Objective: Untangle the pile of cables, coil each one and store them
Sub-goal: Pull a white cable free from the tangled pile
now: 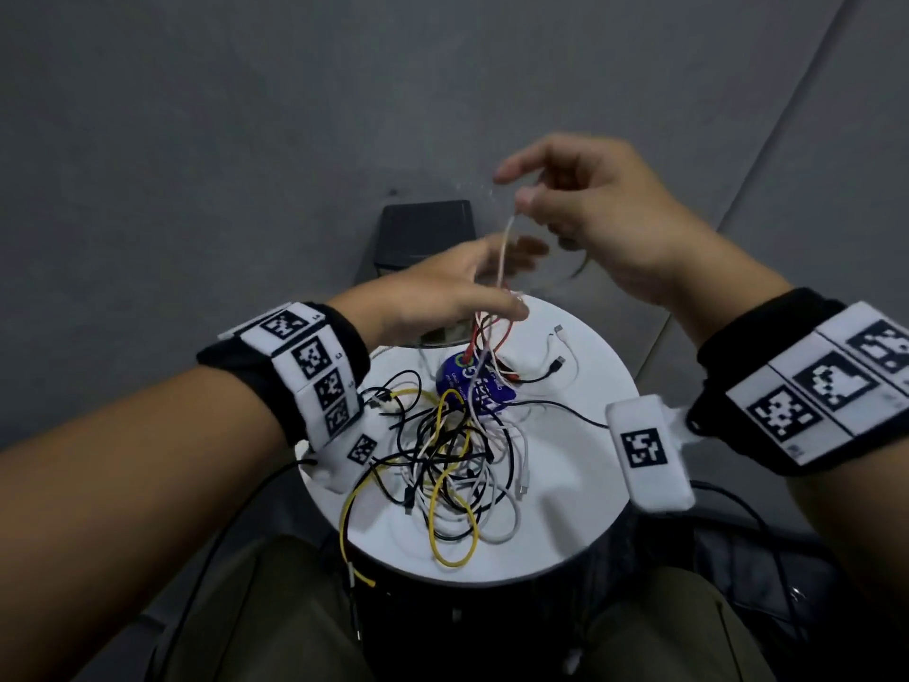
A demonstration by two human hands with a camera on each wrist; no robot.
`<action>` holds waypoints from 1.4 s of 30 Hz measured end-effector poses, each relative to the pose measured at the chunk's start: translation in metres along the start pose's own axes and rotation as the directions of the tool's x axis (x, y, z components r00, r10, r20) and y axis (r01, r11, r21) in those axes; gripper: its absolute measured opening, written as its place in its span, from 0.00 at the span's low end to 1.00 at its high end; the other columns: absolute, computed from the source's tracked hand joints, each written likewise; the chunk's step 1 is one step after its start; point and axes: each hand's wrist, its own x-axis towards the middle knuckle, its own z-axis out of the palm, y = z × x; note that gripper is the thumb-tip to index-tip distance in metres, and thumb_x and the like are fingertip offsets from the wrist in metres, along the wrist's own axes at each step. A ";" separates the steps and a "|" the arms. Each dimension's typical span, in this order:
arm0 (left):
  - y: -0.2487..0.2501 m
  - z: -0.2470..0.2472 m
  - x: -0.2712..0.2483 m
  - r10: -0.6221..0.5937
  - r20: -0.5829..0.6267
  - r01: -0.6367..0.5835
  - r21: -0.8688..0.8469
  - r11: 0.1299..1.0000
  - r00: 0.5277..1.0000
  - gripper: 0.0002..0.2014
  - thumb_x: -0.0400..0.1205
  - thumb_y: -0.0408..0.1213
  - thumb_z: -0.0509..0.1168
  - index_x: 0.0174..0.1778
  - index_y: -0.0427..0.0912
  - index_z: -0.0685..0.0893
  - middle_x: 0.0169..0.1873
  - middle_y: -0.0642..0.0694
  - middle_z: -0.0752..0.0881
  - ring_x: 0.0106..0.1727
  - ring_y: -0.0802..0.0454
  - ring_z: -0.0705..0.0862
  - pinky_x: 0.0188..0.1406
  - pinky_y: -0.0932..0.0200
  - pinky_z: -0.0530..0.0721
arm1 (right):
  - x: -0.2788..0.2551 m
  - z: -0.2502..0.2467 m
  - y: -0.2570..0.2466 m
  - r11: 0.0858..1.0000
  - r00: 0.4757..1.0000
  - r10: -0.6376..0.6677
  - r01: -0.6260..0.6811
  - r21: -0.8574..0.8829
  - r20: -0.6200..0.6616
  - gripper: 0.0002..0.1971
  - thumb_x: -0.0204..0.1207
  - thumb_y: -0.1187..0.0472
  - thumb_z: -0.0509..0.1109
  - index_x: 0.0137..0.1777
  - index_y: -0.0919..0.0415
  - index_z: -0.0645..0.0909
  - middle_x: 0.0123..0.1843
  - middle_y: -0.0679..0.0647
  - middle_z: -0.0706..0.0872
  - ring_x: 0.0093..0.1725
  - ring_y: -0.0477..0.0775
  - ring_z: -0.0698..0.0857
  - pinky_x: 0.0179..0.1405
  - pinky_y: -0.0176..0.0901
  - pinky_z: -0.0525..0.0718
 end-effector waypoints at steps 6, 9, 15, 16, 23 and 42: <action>-0.014 0.014 -0.006 -0.071 0.102 0.067 0.045 0.997 0.992 0.15 0.93 0.39 0.57 0.47 0.35 0.84 0.32 0.39 0.86 0.43 0.40 0.84 0.54 0.40 0.77 | 0.029 -0.044 -0.002 0.986 0.723 -0.121 0.165 -0.001 -0.680 0.12 0.73 0.63 0.66 0.49 0.45 0.84 0.36 0.44 0.76 0.32 0.45 0.73 0.30 0.41 0.72; -0.021 0.013 -0.013 -0.072 0.051 0.068 0.062 0.996 0.996 0.18 0.94 0.42 0.55 0.43 0.38 0.80 0.25 0.47 0.78 0.33 0.45 0.81 0.48 0.47 0.78 | 0.026 -0.076 0.022 0.997 0.528 -0.034 0.077 0.008 -0.849 0.12 0.69 0.62 0.64 0.49 0.47 0.82 0.43 0.47 0.80 0.40 0.46 0.79 0.42 0.47 0.81; 0.015 0.010 -0.005 -0.046 -0.261 0.015 -0.119 0.993 0.964 0.18 0.93 0.42 0.54 0.42 0.41 0.82 0.24 0.52 0.62 0.19 0.59 0.61 0.18 0.66 0.62 | -0.010 -0.047 0.087 0.919 0.832 0.283 -0.378 -0.113 -0.478 0.26 0.71 0.74 0.60 0.62 0.50 0.85 0.53 0.53 0.81 0.49 0.53 0.83 0.45 0.39 0.84; 0.021 0.009 -0.004 -0.041 -0.268 0.008 -0.122 0.992 0.963 0.18 0.92 0.40 0.53 0.42 0.39 0.83 0.25 0.51 0.62 0.18 0.60 0.61 0.17 0.68 0.58 | -0.018 -0.039 0.091 0.892 0.843 0.291 -0.410 -0.190 -0.452 0.29 0.69 0.73 0.62 0.65 0.45 0.83 0.61 0.55 0.77 0.59 0.58 0.82 0.60 0.48 0.85; 0.032 0.006 -0.003 0.013 -0.190 0.015 0.144 0.989 0.982 0.18 0.84 0.35 0.58 0.37 0.39 0.93 0.21 0.52 0.67 0.20 0.57 0.63 0.20 0.61 0.62 | -0.034 0.007 0.049 0.979 0.998 0.016 -0.029 -0.202 -0.062 0.42 0.61 0.63 0.70 0.80 0.44 0.71 0.78 0.49 0.71 0.79 0.52 0.69 0.76 0.44 0.71; -0.104 0.022 -0.011 -0.679 -0.076 0.582 0.590 0.560 0.730 0.42 0.78 0.73 0.60 0.86 0.60 0.60 0.86 0.38 0.60 0.84 0.38 0.65 0.81 0.42 0.65 | 0.006 -0.019 0.090 0.960 0.909 0.243 -0.276 -0.051 -0.338 0.14 0.87 0.59 0.66 0.39 0.56 0.85 0.14 0.39 0.66 0.16 0.41 0.63 0.18 0.32 0.59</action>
